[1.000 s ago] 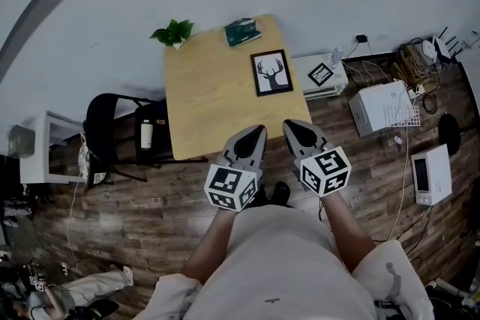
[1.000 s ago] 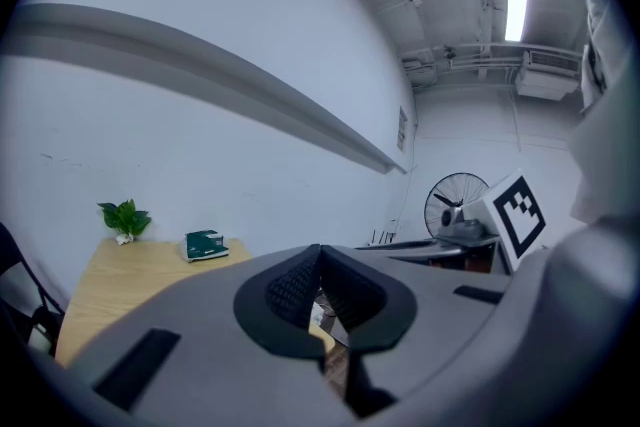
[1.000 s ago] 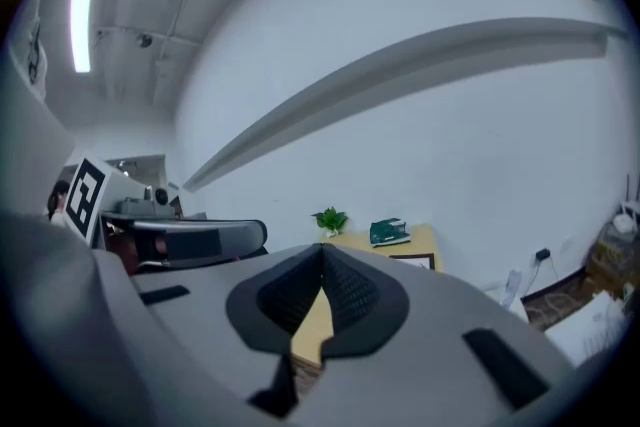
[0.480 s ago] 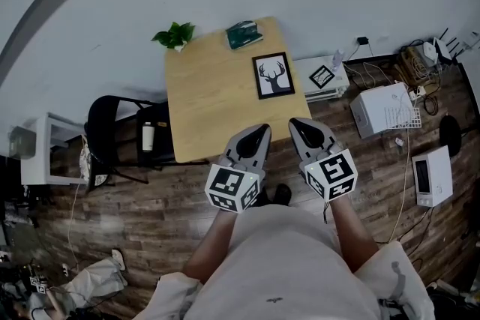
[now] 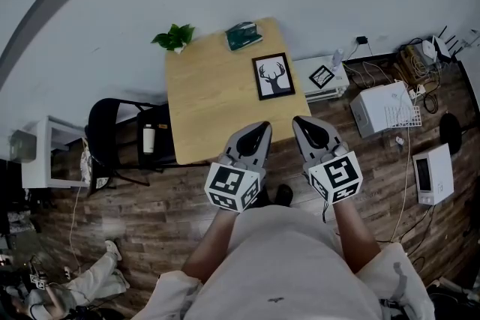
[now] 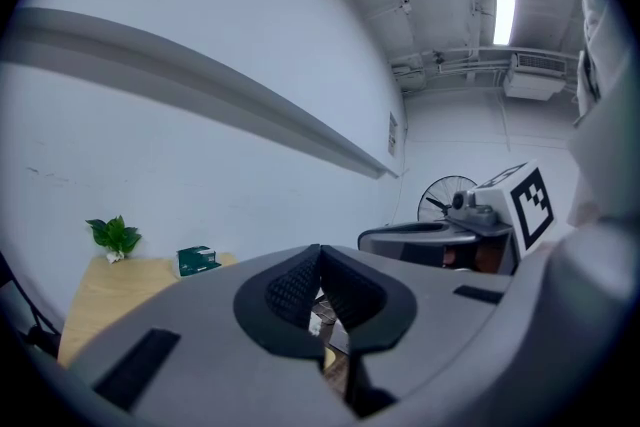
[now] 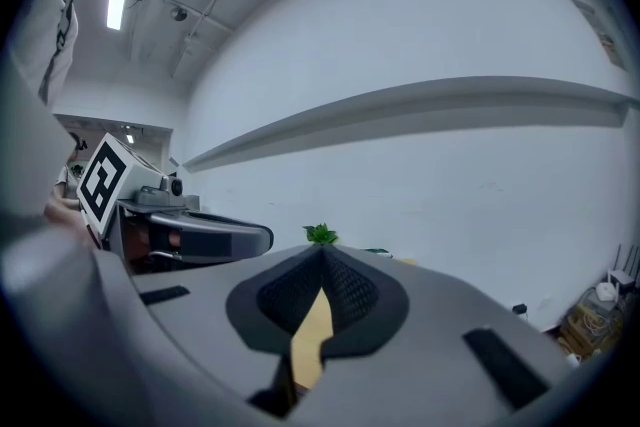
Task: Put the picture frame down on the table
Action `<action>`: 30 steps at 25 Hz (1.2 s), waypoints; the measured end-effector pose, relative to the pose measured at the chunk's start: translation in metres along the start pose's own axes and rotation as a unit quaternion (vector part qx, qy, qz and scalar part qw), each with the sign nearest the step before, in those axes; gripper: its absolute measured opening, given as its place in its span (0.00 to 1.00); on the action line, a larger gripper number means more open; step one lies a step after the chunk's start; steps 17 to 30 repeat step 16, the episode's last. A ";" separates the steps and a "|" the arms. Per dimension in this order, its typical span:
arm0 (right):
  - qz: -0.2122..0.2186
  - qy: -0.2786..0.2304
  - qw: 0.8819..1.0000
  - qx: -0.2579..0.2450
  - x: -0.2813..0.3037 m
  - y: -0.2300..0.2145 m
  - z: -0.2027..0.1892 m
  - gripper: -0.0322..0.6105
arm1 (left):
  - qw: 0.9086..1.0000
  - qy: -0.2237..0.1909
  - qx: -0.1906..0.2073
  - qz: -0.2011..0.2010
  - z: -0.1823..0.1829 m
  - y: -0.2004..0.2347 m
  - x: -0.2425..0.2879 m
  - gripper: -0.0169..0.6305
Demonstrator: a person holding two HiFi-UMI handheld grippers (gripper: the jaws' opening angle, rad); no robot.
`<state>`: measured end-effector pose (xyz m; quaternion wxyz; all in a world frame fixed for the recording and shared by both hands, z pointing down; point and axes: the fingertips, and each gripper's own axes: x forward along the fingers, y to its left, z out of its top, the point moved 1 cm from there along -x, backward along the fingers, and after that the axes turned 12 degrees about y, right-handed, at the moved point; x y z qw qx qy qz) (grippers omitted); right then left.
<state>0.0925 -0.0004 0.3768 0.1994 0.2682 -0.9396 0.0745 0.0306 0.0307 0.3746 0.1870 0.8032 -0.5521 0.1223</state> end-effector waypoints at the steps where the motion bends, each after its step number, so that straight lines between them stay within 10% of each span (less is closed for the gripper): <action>1: 0.000 0.000 1.000 -0.001 0.000 0.001 0.000 0.05 | 1.000 0.000 0.001 0.000 0.000 0.000 0.000 0.04; 30: -0.005 -0.002 1.000 -0.011 -0.005 0.007 -0.006 0.05 | 1.000 0.004 0.000 0.004 -0.008 0.002 -0.004 0.04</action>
